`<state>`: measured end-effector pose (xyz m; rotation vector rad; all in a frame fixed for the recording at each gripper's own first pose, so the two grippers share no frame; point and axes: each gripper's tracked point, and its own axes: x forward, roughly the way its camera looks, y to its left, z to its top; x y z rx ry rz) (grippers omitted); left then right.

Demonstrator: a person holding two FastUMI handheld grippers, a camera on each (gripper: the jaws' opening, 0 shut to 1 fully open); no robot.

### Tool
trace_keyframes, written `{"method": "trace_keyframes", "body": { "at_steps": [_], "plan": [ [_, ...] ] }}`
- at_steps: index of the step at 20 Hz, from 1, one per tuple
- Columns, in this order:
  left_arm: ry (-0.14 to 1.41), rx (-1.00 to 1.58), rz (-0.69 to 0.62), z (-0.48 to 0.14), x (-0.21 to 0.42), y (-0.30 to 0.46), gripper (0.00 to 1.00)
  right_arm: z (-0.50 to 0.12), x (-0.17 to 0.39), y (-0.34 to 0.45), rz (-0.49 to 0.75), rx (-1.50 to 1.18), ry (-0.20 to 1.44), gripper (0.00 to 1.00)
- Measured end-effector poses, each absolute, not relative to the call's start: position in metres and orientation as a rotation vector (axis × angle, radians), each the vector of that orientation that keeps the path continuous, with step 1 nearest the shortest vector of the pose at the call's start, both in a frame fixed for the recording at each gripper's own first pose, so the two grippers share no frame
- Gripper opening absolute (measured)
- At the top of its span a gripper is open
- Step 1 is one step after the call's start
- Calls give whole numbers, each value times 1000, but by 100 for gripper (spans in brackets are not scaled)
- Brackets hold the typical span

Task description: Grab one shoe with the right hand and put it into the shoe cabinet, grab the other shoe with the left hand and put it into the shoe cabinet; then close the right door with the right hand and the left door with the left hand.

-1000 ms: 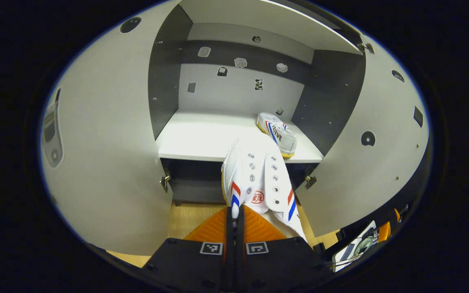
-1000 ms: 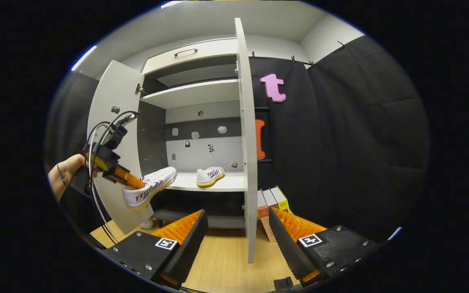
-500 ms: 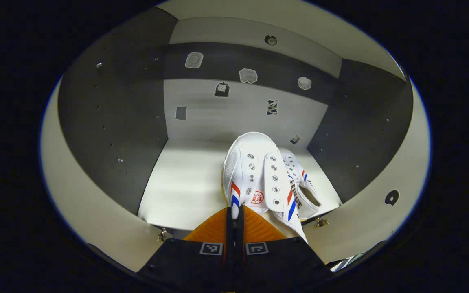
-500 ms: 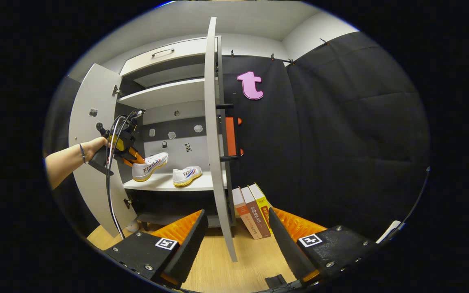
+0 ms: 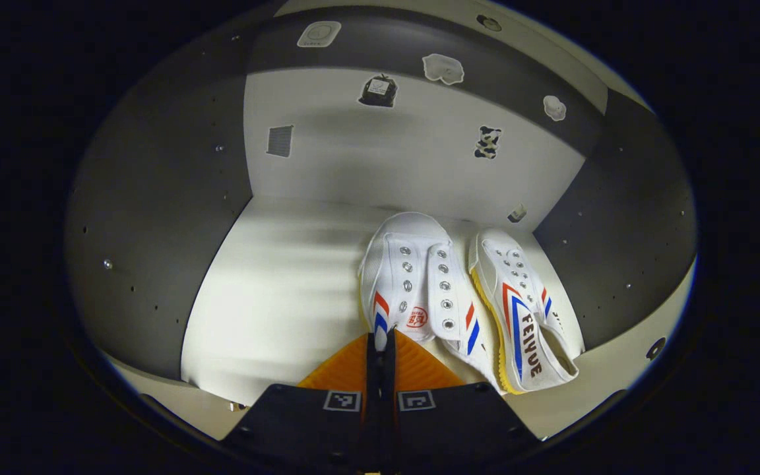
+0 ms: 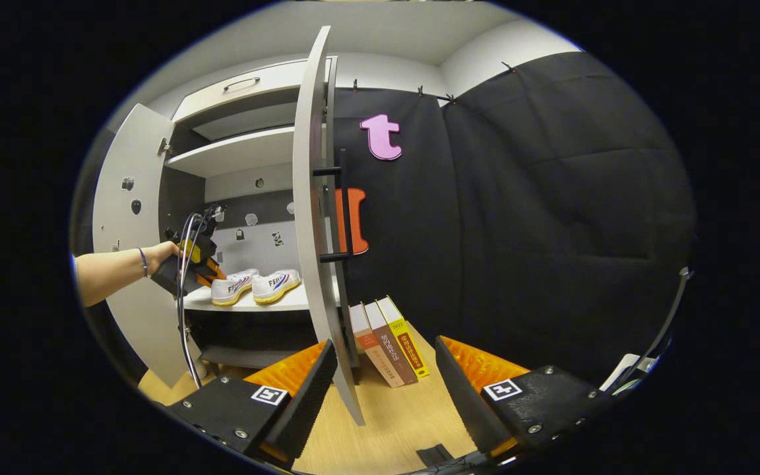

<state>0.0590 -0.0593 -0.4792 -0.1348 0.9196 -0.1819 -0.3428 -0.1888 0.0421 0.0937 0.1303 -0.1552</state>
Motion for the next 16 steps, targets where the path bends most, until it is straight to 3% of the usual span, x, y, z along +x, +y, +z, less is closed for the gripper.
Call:
{"method": "trace_keyframes", "body": {
  "at_steps": [4, 6, 9, 10, 11, 14, 16],
  "plan": [
    [918, -144, -192, -478, 55, -60, 9, 39, -339, -185, -149, 112, 140, 93],
    [847, -161, -211, -462, 60, -65, 31, 37, -337, -184, -141, 111, 144, 92],
    [763, -102, -213, -431, 55, -59, 26, 36, -336, -181, -126, 109, 147, 92],
    [727, -92, -228, -415, 50, -62, 19, 35, -336, -181, -120, 110, 147, 93],
    [694, -88, -241, -404, 45, -64, 43, 35, -335, -182, -117, 111, 148, 93],
    [601, -78, -263, -362, 22, -68, 50, 36, -332, -182, -105, 110, 143, 93],
    [540, -68, -275, -338, 6, -70, 61, 37, -331, -188, -102, 103, 141, 92]
  ]
}}
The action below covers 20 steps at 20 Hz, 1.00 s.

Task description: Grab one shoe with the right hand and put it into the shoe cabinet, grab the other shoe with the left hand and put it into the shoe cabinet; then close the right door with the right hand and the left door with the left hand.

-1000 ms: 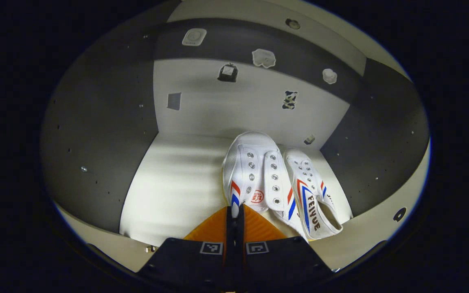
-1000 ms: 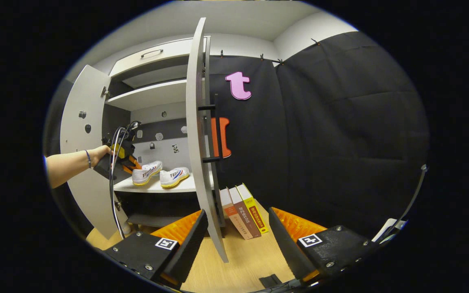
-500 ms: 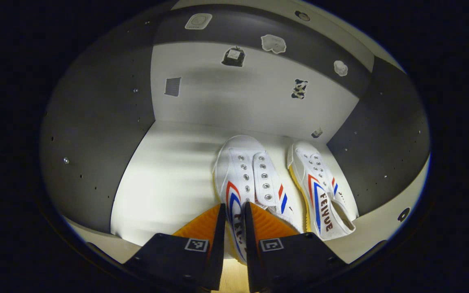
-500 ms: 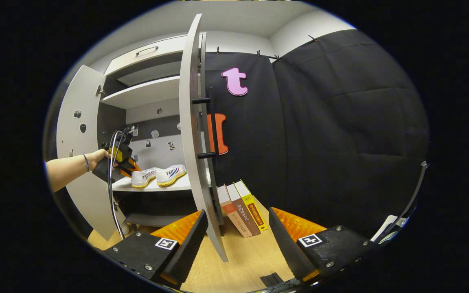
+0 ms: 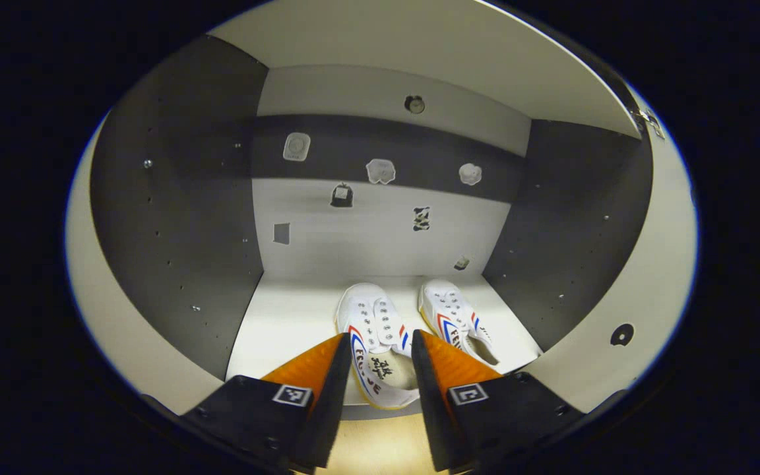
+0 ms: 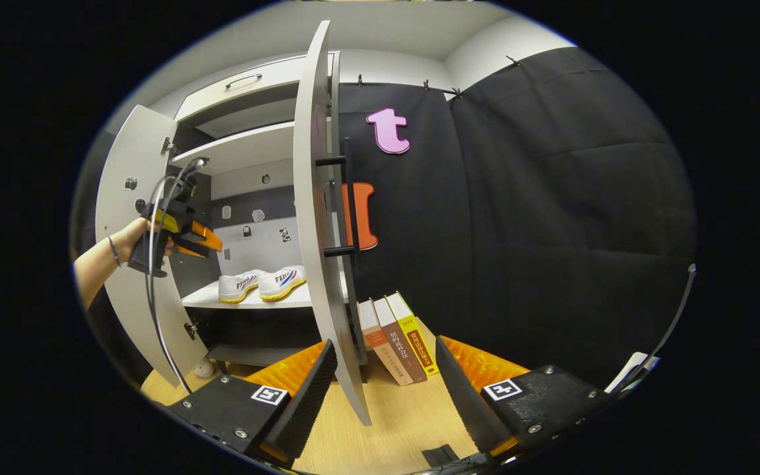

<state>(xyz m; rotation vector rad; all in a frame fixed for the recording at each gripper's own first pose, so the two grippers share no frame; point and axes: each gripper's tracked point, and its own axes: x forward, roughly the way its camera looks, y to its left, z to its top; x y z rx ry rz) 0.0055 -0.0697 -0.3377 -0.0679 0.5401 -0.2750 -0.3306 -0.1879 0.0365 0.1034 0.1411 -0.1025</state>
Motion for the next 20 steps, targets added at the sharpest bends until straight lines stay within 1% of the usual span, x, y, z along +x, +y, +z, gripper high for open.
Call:
{"method": "trace_keyframes", "body": {
  "at_steps": [1, 2, 3, 4, 5, 6, 7, 8, 9, 15, 17, 19, 20],
  "plan": [
    [510, -55, -271, -325, -4, -67, 80, 36, -329, -190, -100, 101, 142, 92],
    [482, -44, -257, -316, -12, -63, 82, 35, -327, -193, -98, 99, 143, 93],
    [457, -34, -241, -307, -21, -57, 80, 35, -324, -197, -97, 97, 144, 93],
    [432, -28, -225, -301, -32, -52, 82, 35, -321, -200, -97, 92, 145, 92],
    [397, -21, -203, -293, -41, -45, 92, 33, -318, -204, -95, 86, 147, 93],
    [364, -6, -178, -288, -49, -39, 96, 33, -314, -205, -85, 81, 148, 92],
    [337, 14, -153, -282, -58, -31, 97, 32, -309, -206, -76, 83, 151, 93],
    [313, 33, -127, -279, -70, -23, 100, 32, -304, -207, -64, 91, 155, 92],
    [293, 44, -106, -276, -82, -17, 97, 30, -298, -207, -53, 103, 160, 93],
    [150, 71, -39, -257, -169, 7, 97, 21, -261, -212, -15, 100, 175, 92],
    [115, 88, -23, -253, -198, 12, 95, 17, -253, -207, 5, 109, 189, 92],
    [98, 113, 4, -256, -229, 24, 99, 17, -251, -203, 22, 136, 187, 92],
    [89, 114, 22, -257, -244, 30, 97, 17, -251, -202, 30, 142, 186, 92]
  ]
}}
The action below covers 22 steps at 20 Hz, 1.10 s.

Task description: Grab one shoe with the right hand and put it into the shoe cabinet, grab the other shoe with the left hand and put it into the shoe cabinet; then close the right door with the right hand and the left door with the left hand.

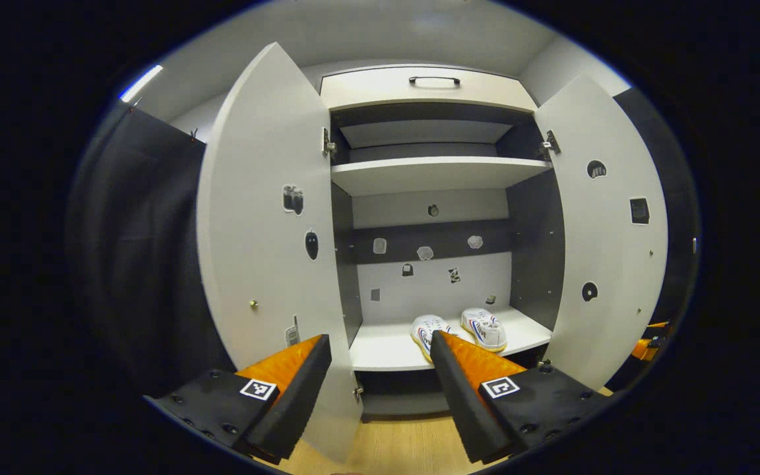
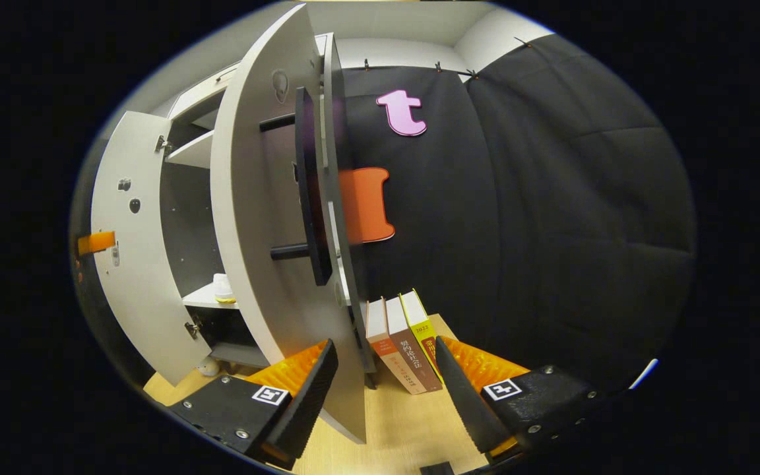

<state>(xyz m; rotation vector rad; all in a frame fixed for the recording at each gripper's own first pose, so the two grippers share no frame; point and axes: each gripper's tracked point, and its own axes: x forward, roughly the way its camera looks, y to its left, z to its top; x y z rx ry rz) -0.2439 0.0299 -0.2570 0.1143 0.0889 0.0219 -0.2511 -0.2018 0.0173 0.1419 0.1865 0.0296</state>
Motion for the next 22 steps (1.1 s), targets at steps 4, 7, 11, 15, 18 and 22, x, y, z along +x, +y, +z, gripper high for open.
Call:
{"method": "trace_keyframes", "body": {
  "at_steps": [4, 7, 11, 15, 18, 22],
  "plan": [
    [106, 84, 74, -275, -290, 57, 99, 19, -253, -190, 30, 128, 177, 90],
    [134, 45, 134, -285, -310, 91, 98, 19, -259, -166, 69, 113, 180, 89],
    [84, 62, 193, -271, -325, 130, 97, 20, -257, -134, 107, 132, 181, 89],
    [46, 79, 194, -260, -331, 151, 95, 21, -249, -94, 150, 129, 181, 89],
    [34, 52, 160, -259, -332, 165, 96, 20, -242, -72, 160, 124, 171, 89],
    [47, 70, 167, -268, -333, 195, 94, 20, -229, -48, 150, 110, 156, 89]
  ]
}}
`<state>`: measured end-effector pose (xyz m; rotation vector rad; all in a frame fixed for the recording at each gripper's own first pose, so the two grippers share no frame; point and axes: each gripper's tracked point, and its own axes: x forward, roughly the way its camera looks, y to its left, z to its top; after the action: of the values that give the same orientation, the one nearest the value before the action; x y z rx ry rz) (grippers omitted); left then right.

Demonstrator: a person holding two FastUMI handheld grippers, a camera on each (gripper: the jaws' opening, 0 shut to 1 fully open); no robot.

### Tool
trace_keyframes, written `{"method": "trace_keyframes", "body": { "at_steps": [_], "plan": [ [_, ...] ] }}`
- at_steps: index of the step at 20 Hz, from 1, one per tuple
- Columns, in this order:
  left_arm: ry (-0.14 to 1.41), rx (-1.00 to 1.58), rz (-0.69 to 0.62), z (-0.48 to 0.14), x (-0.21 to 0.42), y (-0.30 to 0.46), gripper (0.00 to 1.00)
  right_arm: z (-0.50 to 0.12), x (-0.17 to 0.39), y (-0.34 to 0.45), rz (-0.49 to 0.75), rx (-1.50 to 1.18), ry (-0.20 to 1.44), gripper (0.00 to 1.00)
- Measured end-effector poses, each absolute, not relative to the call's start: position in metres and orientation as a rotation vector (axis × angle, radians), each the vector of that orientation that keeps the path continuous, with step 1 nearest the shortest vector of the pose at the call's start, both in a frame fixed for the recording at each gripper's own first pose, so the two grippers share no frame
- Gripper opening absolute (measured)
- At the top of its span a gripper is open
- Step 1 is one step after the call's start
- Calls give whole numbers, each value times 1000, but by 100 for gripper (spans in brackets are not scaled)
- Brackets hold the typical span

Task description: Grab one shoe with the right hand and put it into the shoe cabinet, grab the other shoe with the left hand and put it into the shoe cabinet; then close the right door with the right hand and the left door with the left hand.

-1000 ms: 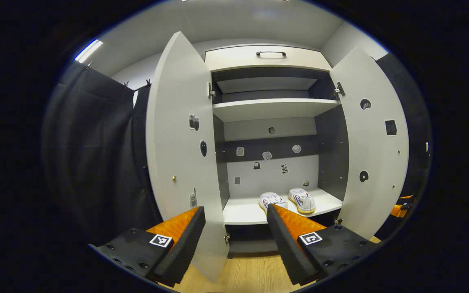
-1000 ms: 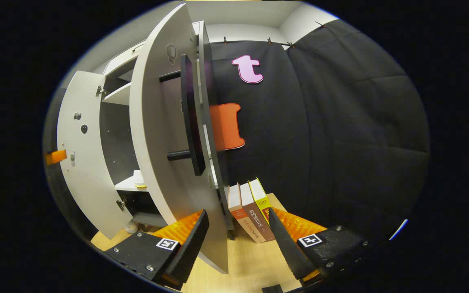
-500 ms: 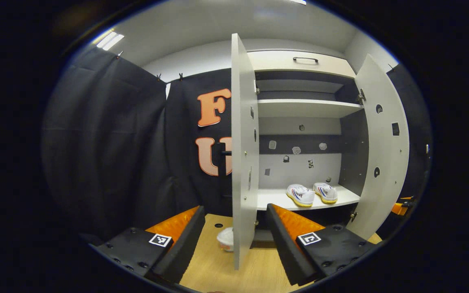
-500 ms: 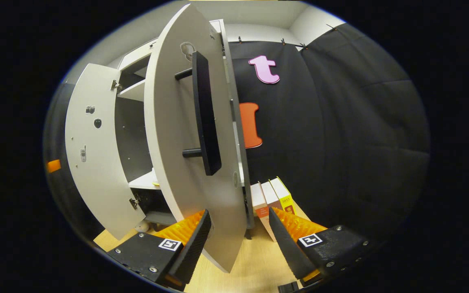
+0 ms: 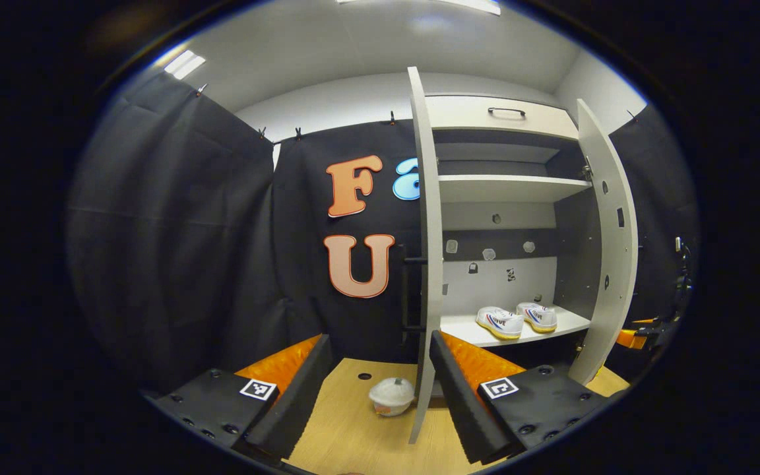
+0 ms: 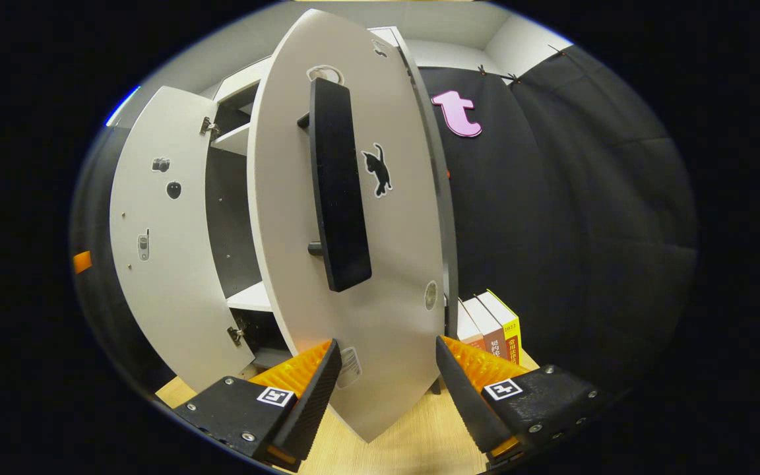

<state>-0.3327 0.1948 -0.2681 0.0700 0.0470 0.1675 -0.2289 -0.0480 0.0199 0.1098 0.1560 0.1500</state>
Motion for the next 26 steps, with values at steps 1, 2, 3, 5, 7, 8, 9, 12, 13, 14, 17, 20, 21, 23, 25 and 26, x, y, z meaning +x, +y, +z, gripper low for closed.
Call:
{"method": "trace_keyframes", "body": {
  "at_steps": [1, 2, 3, 5, 7, 8, 9, 12, 13, 14, 17, 20, 21, 23, 25, 26],
  "plan": [
    [53, 70, 169, -271, -332, 203, 94, 19, -224, -41, 146, 108, 153, 89],
    [58, 67, 166, -274, -330, 208, 94, 18, -221, -33, 147, 111, 153, 80],
    [61, 61, 162, -277, -329, 214, 96, 19, -218, -23, 153, 115, 152, 90],
    [71, 53, 156, -281, -325, 226, 97, 17, -208, -5, 156, 106, 146, 99],
    [72, 51, 158, -284, -322, 237, 99, 21, -197, 8, 151, 78, 136, 92],
    [72, 50, 159, -284, -319, 243, 99, 23, -193, 15, 153, 73, 133, 92],
    [75, 49, 161, -287, -317, 249, 99, 27, -188, 22, 156, 70, 129, 92],
    [86, 52, 171, -293, -312, 268, 96, 36, -173, 44, 143, 55, 113, 92],
    [91, 53, 172, -296, -309, 273, 98, 41, -170, 43, 139, 51, 101, 92],
    [96, 53, 171, -299, -307, 276, 96, 42, -169, 42, 133, 51, 101, 92],
    [107, 42, 155, -309, -293, 284, 97, 42, -159, 42, 115, 58, 108, 91],
    [132, 31, 137, -325, -281, 285, 96, 46, -147, 46, 92, 41, 108, 91],
    [142, 26, 132, -330, -277, 285, 97, 46, -141, 48, 85, 34, 109, 91],
    [168, 14, 112, -344, -271, 279, 96, 48, -132, 54, 74, 22, 114, 91],
    [178, 13, 96, -353, -267, 274, 98, 49, -123, 59, 63, 11, 115, 91],
    [180, 18, 90, -355, -264, 272, 99, 49, -119, 62, 57, 9, 117, 91]
  ]
}}
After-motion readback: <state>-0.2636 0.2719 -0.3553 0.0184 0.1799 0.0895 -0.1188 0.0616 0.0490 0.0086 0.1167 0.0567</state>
